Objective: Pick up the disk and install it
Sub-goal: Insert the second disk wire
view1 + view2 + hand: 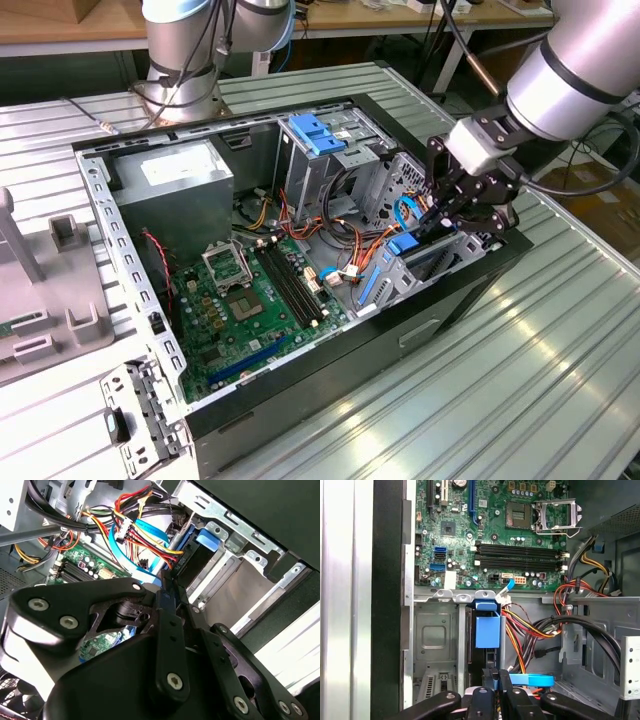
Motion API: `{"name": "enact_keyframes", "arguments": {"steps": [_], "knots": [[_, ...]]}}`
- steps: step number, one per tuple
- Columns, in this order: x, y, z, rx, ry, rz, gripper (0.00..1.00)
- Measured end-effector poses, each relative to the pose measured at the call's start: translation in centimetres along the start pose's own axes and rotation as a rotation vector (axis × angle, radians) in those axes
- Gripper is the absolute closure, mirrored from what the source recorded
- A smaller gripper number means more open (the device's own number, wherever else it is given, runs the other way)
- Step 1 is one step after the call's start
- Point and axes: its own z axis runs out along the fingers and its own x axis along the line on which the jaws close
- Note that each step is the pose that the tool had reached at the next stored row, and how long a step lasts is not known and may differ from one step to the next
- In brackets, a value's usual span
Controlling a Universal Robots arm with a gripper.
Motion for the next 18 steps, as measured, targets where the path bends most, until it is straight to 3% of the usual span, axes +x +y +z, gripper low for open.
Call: {"name": "enact_keyframes", "arguments": {"steps": [4,10,18], "knots": [[-0.03,-0.23,-0.16,0.0000,-0.0025,-0.001,0.84],[0.04,-0.41,-0.12,-0.0001,-0.0126,-0.001,0.84],[0.36,-0.41,0.25,-0.0006,-0.0130,-0.001,0.84]]}}
